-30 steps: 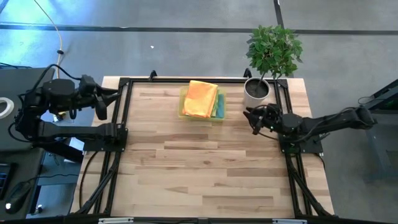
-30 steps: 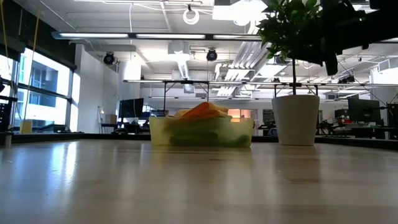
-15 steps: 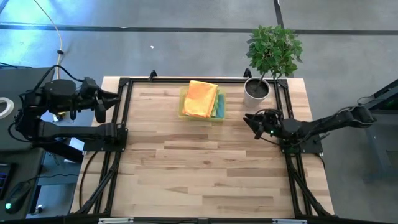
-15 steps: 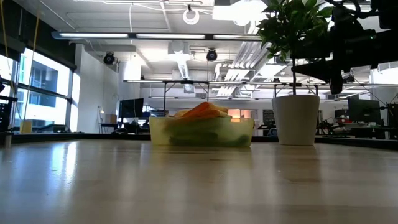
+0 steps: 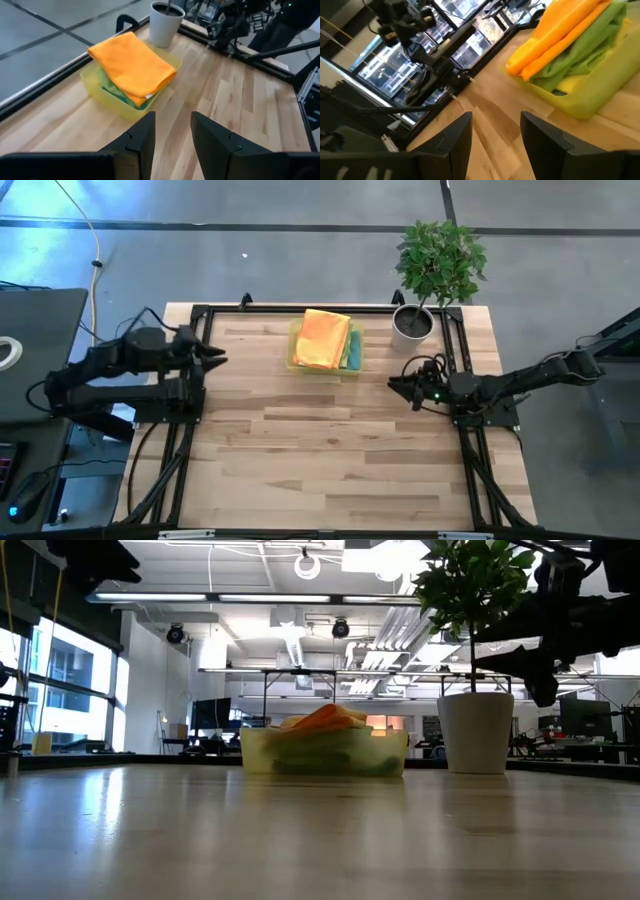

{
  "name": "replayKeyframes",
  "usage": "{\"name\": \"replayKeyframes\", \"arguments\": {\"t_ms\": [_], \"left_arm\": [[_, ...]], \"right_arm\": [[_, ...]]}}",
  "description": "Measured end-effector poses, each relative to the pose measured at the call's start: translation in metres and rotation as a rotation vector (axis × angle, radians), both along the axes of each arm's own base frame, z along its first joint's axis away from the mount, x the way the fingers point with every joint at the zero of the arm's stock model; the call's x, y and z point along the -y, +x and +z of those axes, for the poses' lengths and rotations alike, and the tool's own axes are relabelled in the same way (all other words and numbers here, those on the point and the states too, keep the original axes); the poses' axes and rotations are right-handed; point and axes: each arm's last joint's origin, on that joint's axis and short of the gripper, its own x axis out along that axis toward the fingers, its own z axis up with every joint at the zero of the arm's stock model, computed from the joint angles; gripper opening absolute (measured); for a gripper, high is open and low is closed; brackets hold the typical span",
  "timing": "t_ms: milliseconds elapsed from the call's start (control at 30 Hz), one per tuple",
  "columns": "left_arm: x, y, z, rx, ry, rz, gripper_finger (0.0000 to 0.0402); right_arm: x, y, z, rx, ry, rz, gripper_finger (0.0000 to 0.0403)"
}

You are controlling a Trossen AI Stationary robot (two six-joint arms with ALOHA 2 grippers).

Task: Fold microfiber towels
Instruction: Return to Home Position

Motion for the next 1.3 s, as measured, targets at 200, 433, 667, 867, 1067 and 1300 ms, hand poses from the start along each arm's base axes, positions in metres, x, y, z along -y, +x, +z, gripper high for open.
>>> {"name": "replayKeyframes", "arguments": {"t_ms": [200, 433, 667, 867, 1067, 1300], "left_arm": [[-0.002, 0.008, -0.041, 0.022, -0.046, -0.004, 0.0115], [-0.005, 0.017, -0.076, 0.121, -0.034, 0.011, 0.0115], [-0.012, 0.030, -0.104, 0.222, 0.029, 0.084, 0.0115], [-0.017, 0.040, -0.128, 0.370, 0.065, 0.139, 0.0115], [-0.018, 0.043, -0.144, 0.555, 0.020, 0.178, 0.0115], [-0.020, 0.042, -0.144, 0.550, 0.022, 0.229, 0.0115]], "right_arm": [[0.000, -0.001, -0.004, -0.042, 0.006, 0.007, 0.0158], [0.000, -0.003, -0.015, -0.200, -0.171, 0.036, 0.0158], [0.000, -0.005, -0.021, -0.300, -0.337, 0.073, 0.0158], [0.000, -0.005, -0.021, -0.320, -0.403, 0.088, 0.0158], [0.000, -0.005, -0.021, -0.316, -0.388, 0.085, 0.0158], [0.000, -0.005, -0.021, -0.316, -0.386, 0.084, 0.0158]]}}
